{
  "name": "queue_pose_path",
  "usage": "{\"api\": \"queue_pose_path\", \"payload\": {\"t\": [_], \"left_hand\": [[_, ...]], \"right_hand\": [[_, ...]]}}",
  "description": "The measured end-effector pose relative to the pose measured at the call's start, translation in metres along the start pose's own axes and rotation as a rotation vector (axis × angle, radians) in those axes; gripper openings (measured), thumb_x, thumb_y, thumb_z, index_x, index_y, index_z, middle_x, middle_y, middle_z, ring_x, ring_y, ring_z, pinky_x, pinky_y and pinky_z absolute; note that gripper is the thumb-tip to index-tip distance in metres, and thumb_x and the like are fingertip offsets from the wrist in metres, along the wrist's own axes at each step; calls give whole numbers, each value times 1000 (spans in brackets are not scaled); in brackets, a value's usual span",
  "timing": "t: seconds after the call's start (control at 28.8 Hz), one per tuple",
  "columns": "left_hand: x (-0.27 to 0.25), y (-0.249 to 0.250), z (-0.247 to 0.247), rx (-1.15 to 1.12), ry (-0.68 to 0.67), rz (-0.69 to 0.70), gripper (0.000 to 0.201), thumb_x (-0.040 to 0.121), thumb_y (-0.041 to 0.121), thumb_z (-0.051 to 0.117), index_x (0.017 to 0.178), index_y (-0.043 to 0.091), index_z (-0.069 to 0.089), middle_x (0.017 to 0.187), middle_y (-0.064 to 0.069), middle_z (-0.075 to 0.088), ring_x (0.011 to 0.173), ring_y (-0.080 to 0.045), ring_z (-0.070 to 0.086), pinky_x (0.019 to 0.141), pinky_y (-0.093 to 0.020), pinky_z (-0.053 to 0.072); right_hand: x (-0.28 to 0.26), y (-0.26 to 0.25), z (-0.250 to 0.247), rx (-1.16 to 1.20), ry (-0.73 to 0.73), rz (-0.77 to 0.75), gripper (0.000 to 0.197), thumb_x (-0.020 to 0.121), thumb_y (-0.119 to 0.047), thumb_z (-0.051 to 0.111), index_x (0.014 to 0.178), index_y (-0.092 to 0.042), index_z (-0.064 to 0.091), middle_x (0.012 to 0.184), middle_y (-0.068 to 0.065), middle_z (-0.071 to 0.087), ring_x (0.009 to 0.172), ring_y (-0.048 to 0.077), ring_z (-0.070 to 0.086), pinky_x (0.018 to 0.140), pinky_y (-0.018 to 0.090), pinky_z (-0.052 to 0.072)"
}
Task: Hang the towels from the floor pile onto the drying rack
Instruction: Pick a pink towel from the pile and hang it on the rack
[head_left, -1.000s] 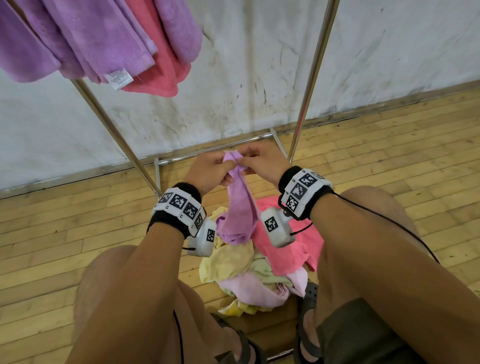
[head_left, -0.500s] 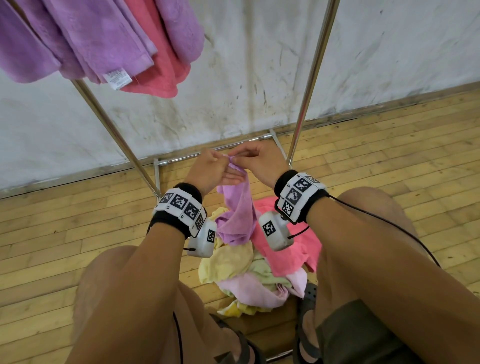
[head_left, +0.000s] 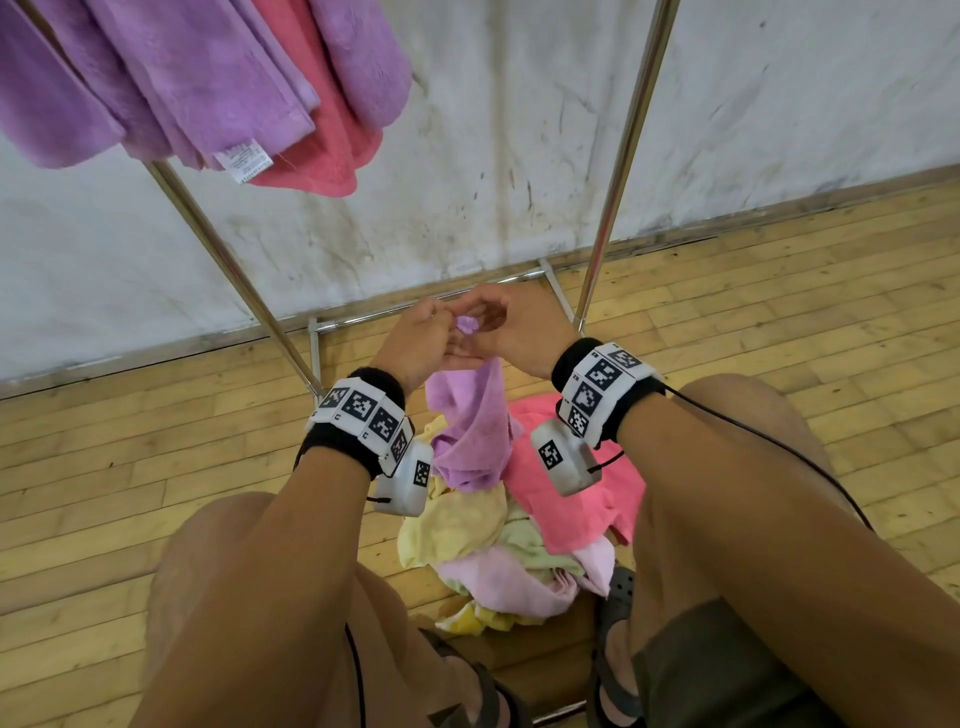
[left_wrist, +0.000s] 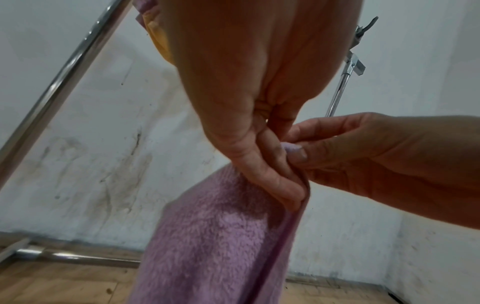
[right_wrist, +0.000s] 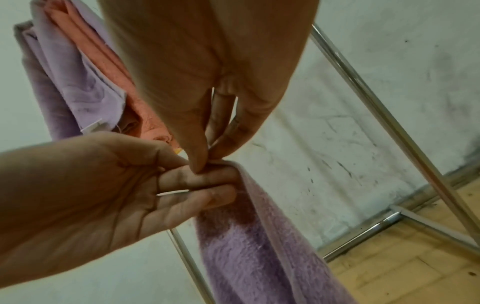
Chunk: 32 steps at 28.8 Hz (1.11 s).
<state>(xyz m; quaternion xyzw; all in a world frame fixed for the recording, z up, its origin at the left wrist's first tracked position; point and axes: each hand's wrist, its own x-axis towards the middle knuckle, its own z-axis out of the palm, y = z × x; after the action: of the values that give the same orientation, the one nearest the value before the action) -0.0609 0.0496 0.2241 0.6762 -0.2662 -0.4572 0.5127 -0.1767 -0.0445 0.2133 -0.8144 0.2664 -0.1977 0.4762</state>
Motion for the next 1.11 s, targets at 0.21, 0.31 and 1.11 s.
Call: {"api": "queue_pose_path", "payload": {"t": [0.21,0.31,1.11], "left_hand": [[4,7,-8,165,75,143,14,95,13,58,107,7,62,80,-9,74,71,-17,70,67,-27,56],[8,6,-16,306,148,265,8,83,22,76,86,21,68,68,4,62,66,-11,56,63,-27,45],[-47,189,-29,600,154,594,36,85,22,75,57,25,53,53,10,39,47,-4,32,47,-19,25]], "right_hand": [[8,-5,-17,80,163,-42,16,78,-7,77,88,-19,75,80,-8,72,74,2,63,74,15,52],[8,-11,-19,62,146,-71,16,79,-8,76,88,-21,75,84,-7,74,79,4,65,76,17,54],[29,-184,-111,-80,432,-222,19,76,-3,70,87,-17,77,79,-9,69,70,-3,59,63,1,41]]}}
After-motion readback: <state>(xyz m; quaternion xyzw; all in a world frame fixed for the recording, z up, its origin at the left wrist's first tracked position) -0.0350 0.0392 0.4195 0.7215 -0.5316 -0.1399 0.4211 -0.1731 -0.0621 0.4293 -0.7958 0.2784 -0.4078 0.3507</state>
